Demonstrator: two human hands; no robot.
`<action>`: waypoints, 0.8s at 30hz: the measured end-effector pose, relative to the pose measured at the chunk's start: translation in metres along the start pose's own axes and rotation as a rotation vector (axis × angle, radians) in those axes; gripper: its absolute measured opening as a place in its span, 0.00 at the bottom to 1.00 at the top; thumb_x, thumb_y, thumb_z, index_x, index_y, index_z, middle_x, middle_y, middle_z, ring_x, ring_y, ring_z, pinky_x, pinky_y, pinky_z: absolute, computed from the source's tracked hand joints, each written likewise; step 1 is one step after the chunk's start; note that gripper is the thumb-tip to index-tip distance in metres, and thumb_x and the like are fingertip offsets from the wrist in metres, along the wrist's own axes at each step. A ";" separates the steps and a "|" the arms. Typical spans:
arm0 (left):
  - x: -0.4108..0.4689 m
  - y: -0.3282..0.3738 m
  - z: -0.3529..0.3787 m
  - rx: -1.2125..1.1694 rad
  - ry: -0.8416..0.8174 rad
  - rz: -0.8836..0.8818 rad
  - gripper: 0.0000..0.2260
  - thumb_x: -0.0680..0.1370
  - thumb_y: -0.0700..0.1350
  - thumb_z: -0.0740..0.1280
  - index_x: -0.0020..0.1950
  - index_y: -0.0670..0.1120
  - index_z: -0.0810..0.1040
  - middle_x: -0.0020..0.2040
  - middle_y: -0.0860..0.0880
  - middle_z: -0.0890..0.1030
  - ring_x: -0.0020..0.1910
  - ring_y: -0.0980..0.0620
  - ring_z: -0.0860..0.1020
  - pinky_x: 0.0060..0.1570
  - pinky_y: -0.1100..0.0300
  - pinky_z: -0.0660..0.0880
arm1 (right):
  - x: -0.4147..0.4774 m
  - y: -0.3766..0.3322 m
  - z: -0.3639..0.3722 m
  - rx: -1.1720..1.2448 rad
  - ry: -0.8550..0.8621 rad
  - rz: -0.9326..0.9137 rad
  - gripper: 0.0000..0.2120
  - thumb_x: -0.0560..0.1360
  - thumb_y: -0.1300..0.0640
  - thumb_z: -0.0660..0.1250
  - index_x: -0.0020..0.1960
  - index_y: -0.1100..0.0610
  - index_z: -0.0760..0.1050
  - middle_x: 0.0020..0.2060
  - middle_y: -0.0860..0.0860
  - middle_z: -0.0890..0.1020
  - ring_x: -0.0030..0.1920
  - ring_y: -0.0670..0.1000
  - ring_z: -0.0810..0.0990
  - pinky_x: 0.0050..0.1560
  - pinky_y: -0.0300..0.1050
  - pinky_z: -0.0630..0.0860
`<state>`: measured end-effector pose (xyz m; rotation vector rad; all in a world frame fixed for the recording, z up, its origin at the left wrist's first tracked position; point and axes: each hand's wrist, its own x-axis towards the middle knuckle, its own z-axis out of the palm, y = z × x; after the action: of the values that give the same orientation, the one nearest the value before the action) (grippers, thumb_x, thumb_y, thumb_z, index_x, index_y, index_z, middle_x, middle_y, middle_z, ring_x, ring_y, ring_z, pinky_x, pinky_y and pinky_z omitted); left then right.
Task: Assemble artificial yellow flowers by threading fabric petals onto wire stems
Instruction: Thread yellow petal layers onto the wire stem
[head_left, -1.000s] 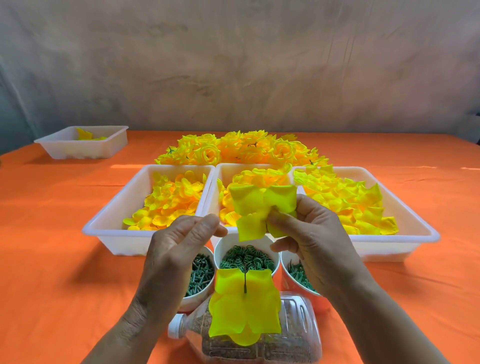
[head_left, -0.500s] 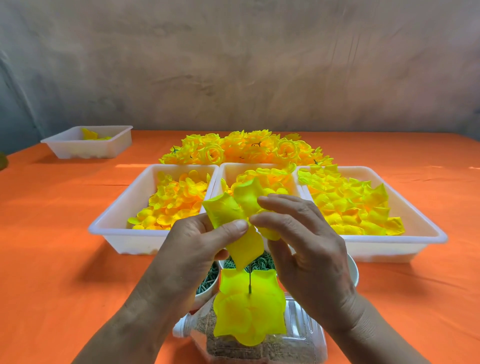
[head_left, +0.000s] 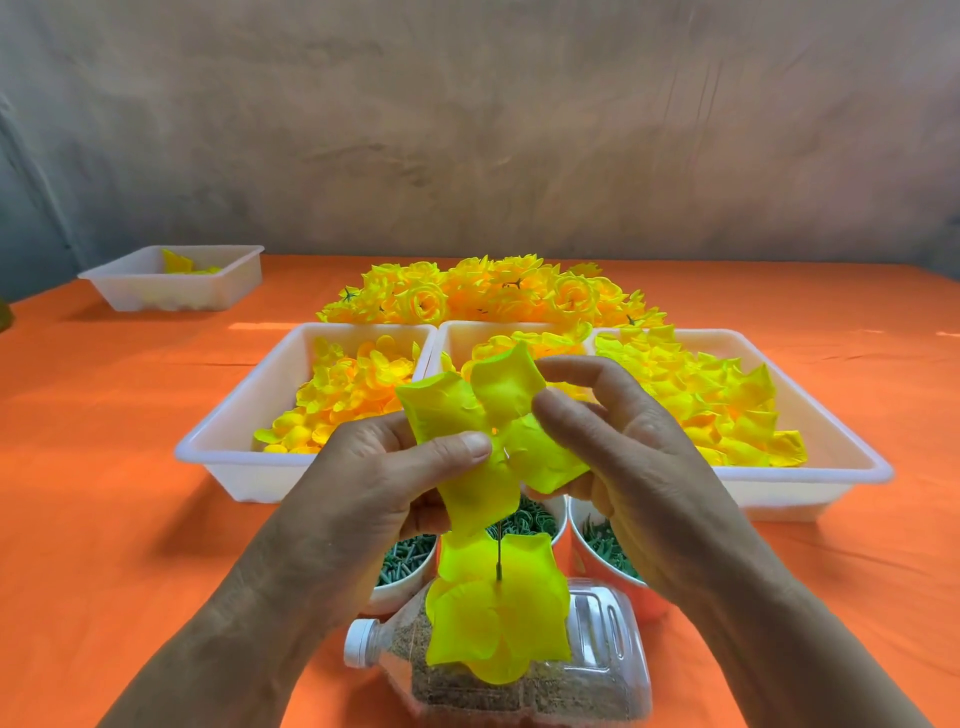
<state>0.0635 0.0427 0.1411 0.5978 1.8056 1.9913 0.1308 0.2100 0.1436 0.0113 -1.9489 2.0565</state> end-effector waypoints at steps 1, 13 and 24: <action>-0.001 0.001 0.000 0.001 -0.017 -0.003 0.11 0.66 0.47 0.71 0.47 0.52 0.87 0.47 0.44 0.87 0.45 0.43 0.86 0.50 0.46 0.81 | -0.001 -0.001 0.001 -0.006 -0.026 0.008 0.18 0.68 0.47 0.72 0.57 0.47 0.76 0.43 0.51 0.85 0.40 0.49 0.84 0.37 0.42 0.78; -0.017 0.003 0.003 -0.018 -0.113 -0.107 0.05 0.65 0.46 0.70 0.36 0.49 0.86 0.34 0.46 0.83 0.29 0.51 0.81 0.26 0.62 0.75 | -0.014 0.000 0.010 0.135 -0.132 0.080 0.18 0.66 0.62 0.71 0.56 0.57 0.76 0.32 0.56 0.78 0.28 0.50 0.77 0.25 0.42 0.72; -0.018 -0.003 0.005 -0.054 -0.147 -0.171 0.05 0.65 0.43 0.68 0.34 0.48 0.85 0.29 0.48 0.79 0.22 0.55 0.74 0.20 0.67 0.68 | -0.019 0.006 0.008 0.091 -0.149 0.173 0.15 0.68 0.59 0.69 0.54 0.58 0.76 0.37 0.56 0.81 0.28 0.50 0.77 0.26 0.40 0.72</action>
<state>0.0815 0.0369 0.1375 0.5390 1.6520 1.8280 0.1457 0.1976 0.1346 0.0161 -2.0033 2.3154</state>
